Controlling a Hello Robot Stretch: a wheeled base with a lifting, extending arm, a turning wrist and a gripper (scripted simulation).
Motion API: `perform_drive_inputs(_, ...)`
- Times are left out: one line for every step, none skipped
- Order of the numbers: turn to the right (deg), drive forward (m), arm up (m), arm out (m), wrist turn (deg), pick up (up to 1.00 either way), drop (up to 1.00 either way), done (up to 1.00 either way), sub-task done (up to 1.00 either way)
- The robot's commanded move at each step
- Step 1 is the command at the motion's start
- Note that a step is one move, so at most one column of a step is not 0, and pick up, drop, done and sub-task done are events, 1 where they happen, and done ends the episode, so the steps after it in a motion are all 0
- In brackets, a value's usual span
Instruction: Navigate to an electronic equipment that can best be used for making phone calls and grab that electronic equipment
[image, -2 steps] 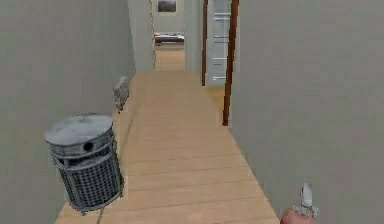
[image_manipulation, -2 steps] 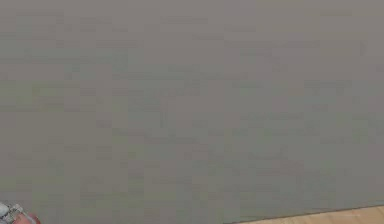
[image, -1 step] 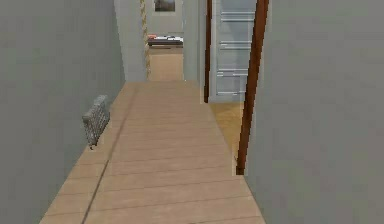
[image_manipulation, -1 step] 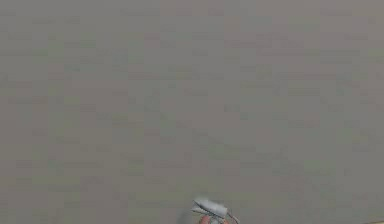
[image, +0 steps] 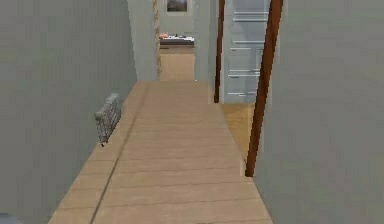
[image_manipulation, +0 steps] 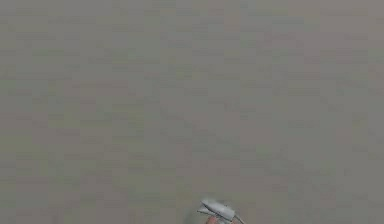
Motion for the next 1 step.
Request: perform_drive_inputs(0.0, 1.00, 0.00, 0.00, 0.0, 0.00, 0.00, 0.00, 0.00)
